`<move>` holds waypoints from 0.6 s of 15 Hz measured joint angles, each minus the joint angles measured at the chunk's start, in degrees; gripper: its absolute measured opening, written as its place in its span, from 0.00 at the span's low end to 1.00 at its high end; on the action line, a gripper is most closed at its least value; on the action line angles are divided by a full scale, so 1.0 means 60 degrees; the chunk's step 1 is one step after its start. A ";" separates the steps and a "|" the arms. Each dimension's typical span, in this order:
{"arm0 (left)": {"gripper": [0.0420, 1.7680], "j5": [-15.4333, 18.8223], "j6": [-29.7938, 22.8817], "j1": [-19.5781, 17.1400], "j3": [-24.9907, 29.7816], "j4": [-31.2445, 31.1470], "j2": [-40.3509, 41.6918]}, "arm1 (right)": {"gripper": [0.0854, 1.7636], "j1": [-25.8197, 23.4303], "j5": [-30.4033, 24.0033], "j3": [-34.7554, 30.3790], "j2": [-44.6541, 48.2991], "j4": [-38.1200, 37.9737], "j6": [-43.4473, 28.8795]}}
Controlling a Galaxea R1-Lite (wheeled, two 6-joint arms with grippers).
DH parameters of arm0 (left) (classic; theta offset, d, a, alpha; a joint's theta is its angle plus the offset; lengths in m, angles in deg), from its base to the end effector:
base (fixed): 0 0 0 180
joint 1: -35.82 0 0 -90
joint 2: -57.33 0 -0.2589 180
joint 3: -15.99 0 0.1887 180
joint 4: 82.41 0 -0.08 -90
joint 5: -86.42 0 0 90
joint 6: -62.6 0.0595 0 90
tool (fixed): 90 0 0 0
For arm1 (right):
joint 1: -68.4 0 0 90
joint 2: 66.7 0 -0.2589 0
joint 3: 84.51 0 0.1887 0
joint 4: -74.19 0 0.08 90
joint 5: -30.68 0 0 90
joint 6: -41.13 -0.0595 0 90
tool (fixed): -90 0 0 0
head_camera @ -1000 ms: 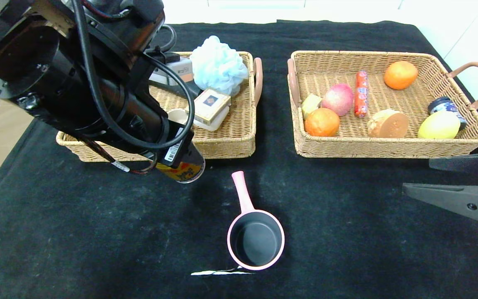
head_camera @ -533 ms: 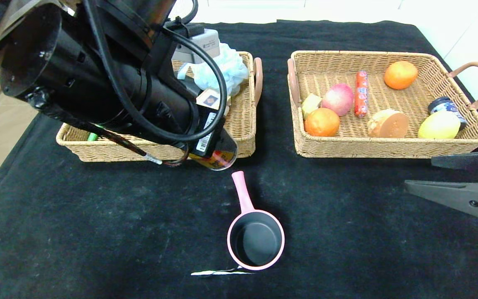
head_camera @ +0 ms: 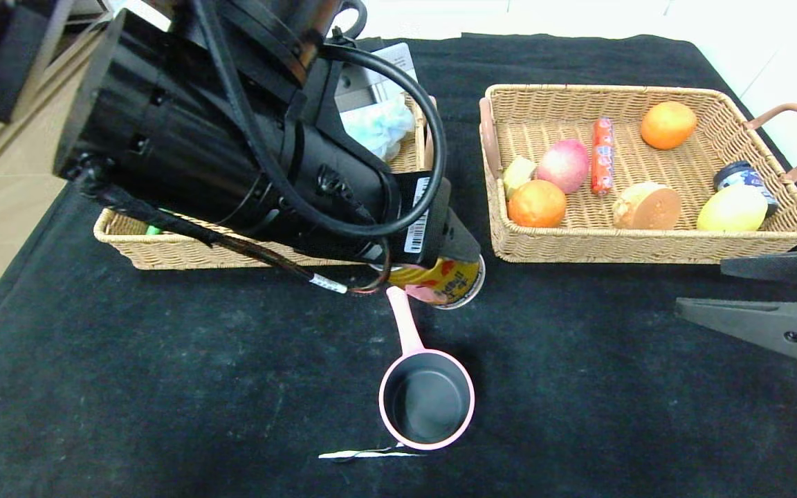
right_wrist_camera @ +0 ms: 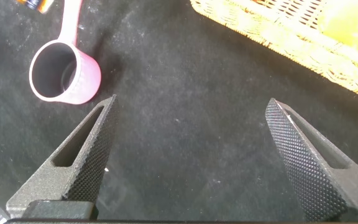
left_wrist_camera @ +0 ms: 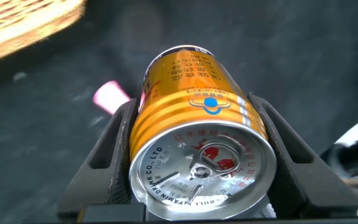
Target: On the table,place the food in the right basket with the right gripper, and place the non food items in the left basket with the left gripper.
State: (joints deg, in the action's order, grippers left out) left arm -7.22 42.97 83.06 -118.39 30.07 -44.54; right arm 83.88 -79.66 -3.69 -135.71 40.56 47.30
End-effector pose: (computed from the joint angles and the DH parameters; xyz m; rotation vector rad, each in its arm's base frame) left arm 0.2245 -0.2372 0.2748 -0.0490 0.6801 -0.6276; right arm 0.2046 0.0781 0.2299 -0.0865 0.3530 0.6376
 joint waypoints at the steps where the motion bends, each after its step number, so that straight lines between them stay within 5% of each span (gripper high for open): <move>1: 0.65 0.0051 -0.0049 0.0008 0.0142 0.0360 -0.0073 | 0.97 -0.0004 -0.0004 0.0004 0.0000 0.0000 0.0004; 9: 0.65 0.0179 -0.0601 0.0106 0.0786 0.2261 -0.1115 | 0.97 -0.0095 0.0000 0.0022 0.0073 0.0018 0.0000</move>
State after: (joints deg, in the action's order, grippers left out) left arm -6.14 39.37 83.69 -113.67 43.64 -51.24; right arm 83.31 -79.66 -3.56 -135.27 40.67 47.30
